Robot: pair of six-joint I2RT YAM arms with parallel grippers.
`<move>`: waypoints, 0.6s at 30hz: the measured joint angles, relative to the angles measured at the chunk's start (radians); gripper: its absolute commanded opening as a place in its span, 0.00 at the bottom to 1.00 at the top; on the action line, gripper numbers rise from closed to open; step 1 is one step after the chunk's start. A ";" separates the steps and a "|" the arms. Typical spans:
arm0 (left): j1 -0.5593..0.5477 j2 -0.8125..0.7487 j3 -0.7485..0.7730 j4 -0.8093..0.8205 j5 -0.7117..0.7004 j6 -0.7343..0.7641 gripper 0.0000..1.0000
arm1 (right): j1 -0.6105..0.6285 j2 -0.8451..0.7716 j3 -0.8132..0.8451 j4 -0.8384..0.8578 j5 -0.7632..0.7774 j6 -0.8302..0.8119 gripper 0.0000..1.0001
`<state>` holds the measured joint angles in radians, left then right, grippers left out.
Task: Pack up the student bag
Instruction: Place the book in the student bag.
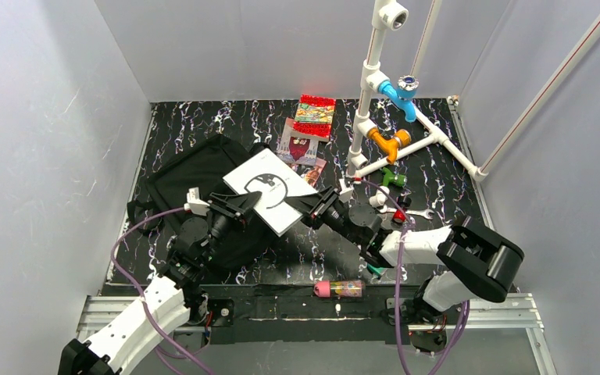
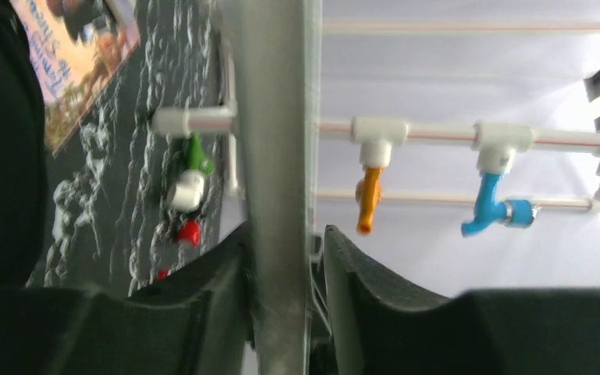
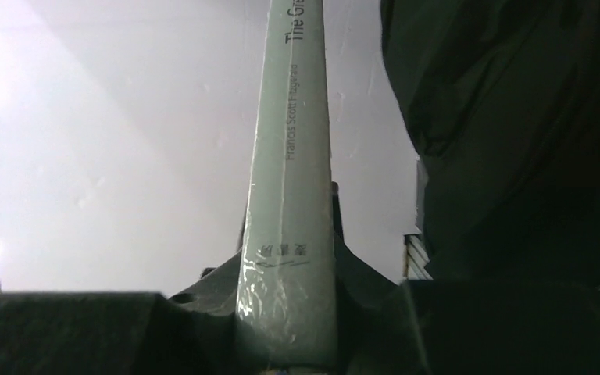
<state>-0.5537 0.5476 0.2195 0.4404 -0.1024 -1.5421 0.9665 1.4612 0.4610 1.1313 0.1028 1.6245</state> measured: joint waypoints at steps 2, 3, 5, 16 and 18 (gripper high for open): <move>0.005 0.000 -0.002 -0.026 0.064 0.001 0.76 | 0.000 -0.010 -0.017 -0.029 0.003 0.003 0.01; 0.003 -0.009 0.000 -0.058 0.105 0.006 0.86 | -0.001 -0.025 -0.027 -0.072 0.007 0.002 0.01; 0.002 -0.049 0.020 -0.206 0.174 0.037 0.98 | -0.005 -0.082 -0.056 -0.191 0.016 -0.008 0.01; 0.001 0.116 0.798 -1.230 -0.066 0.608 0.98 | -0.089 -0.398 -0.038 -0.867 0.138 -0.279 0.01; 0.002 0.225 0.845 -1.304 -0.129 0.719 0.97 | -0.090 -0.454 -0.034 -0.946 0.150 -0.348 0.01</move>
<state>-0.5518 0.7727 1.0645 -0.8639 -0.2314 -0.8230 0.8761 1.0077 0.4271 0.1852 0.2527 1.2762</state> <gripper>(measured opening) 0.981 0.326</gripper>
